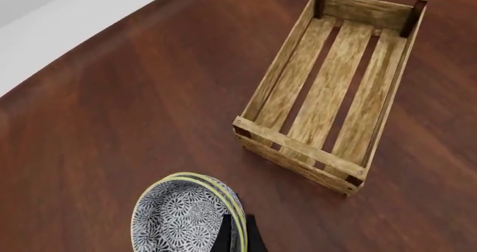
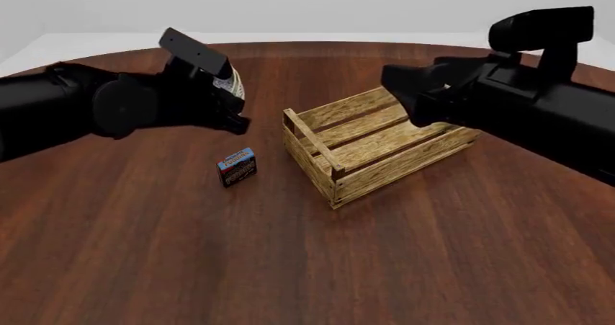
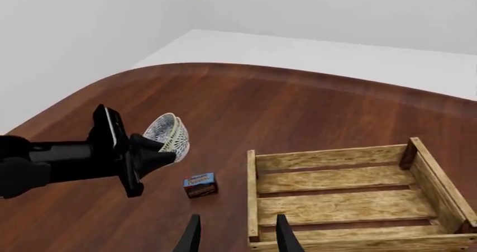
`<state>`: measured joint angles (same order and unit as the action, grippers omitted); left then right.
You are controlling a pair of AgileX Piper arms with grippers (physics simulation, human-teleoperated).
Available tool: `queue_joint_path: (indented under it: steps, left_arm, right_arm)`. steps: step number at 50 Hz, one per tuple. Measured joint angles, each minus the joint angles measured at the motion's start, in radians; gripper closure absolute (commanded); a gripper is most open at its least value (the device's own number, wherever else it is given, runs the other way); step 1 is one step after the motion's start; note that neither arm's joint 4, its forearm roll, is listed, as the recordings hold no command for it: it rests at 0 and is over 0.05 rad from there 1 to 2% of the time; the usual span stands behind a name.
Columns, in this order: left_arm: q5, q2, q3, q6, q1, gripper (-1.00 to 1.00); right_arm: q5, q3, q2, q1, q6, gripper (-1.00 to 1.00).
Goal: Stack the right bowl on the left bowl and place them in the tray.
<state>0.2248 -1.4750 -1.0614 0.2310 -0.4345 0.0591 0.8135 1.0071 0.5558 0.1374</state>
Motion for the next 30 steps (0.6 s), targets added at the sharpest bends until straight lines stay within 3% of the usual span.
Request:
queue_joint_path:
  steps: [15,30]
  left_arm:
    - [0.011,-0.015,-0.038,0.001,-0.030,1.00]
    - [0.015,-0.012,-0.052,0.007,-0.044,1.00]
  right_arm:
    - [0.010,0.005,-0.020,-0.048,-0.022,-1.00]
    - [0.043,0.011,-0.075,-0.149,-0.054,-1.00]
